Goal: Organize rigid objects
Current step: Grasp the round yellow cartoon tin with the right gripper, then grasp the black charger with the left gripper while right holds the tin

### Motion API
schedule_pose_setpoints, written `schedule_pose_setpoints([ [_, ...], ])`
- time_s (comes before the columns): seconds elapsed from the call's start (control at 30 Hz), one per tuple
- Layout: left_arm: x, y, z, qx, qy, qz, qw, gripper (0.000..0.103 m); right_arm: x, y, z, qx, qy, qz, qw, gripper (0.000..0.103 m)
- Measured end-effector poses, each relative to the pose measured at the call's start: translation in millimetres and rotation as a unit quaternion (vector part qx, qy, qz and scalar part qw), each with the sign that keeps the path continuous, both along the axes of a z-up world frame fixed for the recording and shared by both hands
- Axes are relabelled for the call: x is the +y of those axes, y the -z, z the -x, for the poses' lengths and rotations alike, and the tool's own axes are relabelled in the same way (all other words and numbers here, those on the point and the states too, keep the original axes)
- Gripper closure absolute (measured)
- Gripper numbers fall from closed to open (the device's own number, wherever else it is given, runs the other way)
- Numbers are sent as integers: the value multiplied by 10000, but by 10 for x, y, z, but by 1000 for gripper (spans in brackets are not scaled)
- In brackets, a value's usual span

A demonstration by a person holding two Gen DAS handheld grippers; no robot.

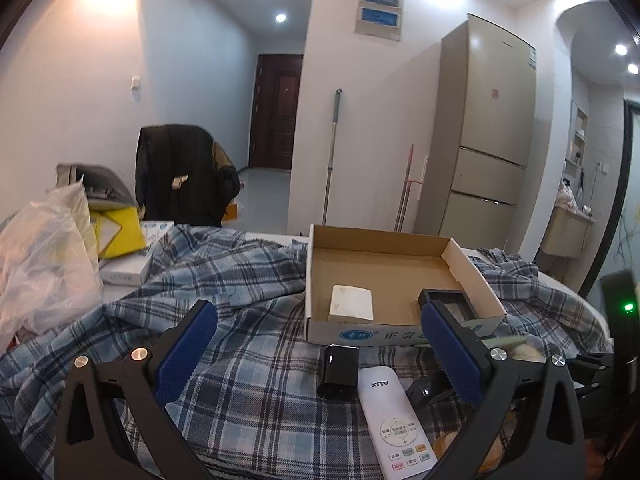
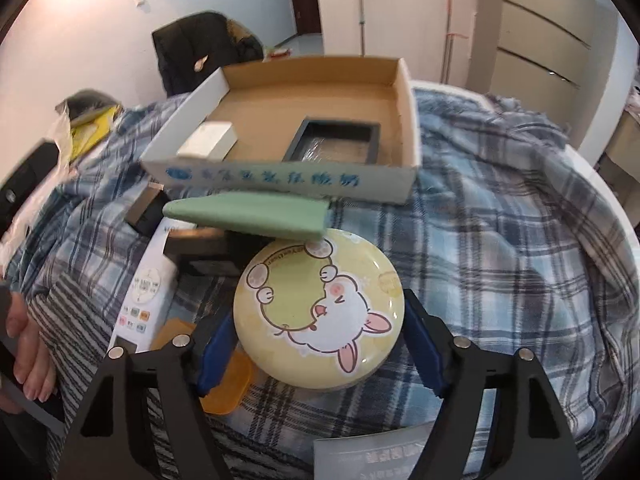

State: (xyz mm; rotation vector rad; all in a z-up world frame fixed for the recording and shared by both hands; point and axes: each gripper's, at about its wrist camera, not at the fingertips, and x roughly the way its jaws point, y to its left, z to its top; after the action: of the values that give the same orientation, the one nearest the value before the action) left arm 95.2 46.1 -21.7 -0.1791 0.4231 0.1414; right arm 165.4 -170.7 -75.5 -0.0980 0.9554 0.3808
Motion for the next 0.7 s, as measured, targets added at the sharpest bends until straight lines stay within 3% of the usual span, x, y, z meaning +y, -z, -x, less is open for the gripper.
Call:
schedule_pose_setpoints([
  [0.13,149,40,-52,137,-12,393,9991,0,-94,-185,51,-348,165,-117,9992,29],
  [0.23,194,92,-190,485,141,573,9971,1,-156,-323,83,-576,224,-325,9976,29],
  [0.33,255,129,-348,961,418,844,9909,17,-217,-466,155,-995,347,-440,9935,29],
  [0.43,295,196,-488,1436,794,1287,9780,24,-263,-590,220,-1440,511,-464,9872,29],
  [0.53,206,291,-662,2002,909,1120,9691,42,-308,-673,250,-1633,582,-492,9836,29],
  [0.7,34,402,-863,2550,1132,799,9570,44,-314,-685,259,-1637,567,-468,9838,29],
])
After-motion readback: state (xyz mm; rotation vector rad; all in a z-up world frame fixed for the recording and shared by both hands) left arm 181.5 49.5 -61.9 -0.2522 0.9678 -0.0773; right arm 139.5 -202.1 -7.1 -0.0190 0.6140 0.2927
